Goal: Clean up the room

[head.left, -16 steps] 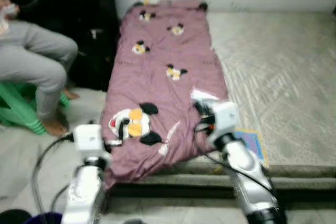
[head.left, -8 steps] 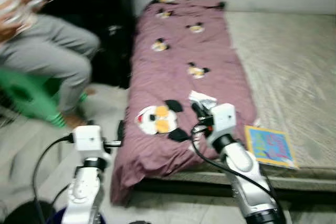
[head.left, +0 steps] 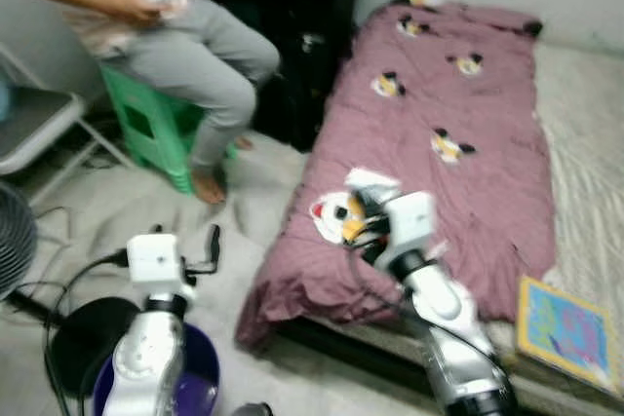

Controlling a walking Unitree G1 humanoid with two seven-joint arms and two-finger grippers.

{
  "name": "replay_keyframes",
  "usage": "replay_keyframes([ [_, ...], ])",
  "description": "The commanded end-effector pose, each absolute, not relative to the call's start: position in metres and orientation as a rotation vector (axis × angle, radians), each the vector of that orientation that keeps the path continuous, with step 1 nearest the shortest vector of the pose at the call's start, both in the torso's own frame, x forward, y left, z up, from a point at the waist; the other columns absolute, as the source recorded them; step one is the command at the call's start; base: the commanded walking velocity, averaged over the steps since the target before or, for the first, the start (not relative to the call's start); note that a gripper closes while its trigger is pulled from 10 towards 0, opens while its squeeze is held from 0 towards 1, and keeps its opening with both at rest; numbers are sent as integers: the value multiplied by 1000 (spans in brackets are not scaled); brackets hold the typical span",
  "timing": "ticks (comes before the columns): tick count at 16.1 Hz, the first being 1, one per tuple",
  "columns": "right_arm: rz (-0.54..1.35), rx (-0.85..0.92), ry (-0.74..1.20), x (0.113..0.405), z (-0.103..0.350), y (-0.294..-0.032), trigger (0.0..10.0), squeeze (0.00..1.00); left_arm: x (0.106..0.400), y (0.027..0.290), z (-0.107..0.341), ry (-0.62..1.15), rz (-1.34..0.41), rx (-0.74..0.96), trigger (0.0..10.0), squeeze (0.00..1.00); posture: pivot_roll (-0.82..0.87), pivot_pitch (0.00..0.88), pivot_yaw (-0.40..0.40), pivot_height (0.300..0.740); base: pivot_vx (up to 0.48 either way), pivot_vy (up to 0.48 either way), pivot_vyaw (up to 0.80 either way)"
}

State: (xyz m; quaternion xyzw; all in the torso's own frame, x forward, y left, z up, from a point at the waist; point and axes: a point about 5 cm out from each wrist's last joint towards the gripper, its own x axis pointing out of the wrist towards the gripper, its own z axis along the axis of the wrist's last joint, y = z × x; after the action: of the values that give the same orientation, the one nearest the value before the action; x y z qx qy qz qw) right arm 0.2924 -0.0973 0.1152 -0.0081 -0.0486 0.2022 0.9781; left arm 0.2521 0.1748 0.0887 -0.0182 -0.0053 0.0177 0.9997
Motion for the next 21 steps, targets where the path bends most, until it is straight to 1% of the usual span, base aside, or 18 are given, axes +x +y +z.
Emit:
replay_keyframes([
  [1, 394, -30, -100, 291, 115, -102, 10000, 0, 248, 173, 86, 0, 30, -34, 10000, 0, 66, 100, 16, 740, 0, 0, 800],
  [10, 392, -23, -97, 293, 113, -100, 10000, 0, 248, 176, 88, -8, 27, -12, 10000, 0, 75, 102, 19, 740, 0, 0, 770],
  [15, 343, -2, -120, 298, 115, -99, 10000, 0, 260, 172, 94, -21, -18, 2, 10000, 0, 64, 67, 86, 740, 0, 0, 0],
  [18, 301, -6, -126, 295, 114, -105, 10000, 0, 270, 165, 95, -24, -63, -2, 10000, 0, 30, 51, 132, 740, 0, 0, 0],
  [20, 285, -8, -130, 296, 114, -108, 10000, 0, 272, 160, 95, -23, -86, -3, 10000, 0, 24, 51, 137, 740, 0, 0, 0],
  [21, 289, -11, -130, 298, 115, -106, 10000, 0, 275, 159, 96, -24, -89, -3, 10000, 0, 27, 54, 124, 740, 0, 0, 0],
])
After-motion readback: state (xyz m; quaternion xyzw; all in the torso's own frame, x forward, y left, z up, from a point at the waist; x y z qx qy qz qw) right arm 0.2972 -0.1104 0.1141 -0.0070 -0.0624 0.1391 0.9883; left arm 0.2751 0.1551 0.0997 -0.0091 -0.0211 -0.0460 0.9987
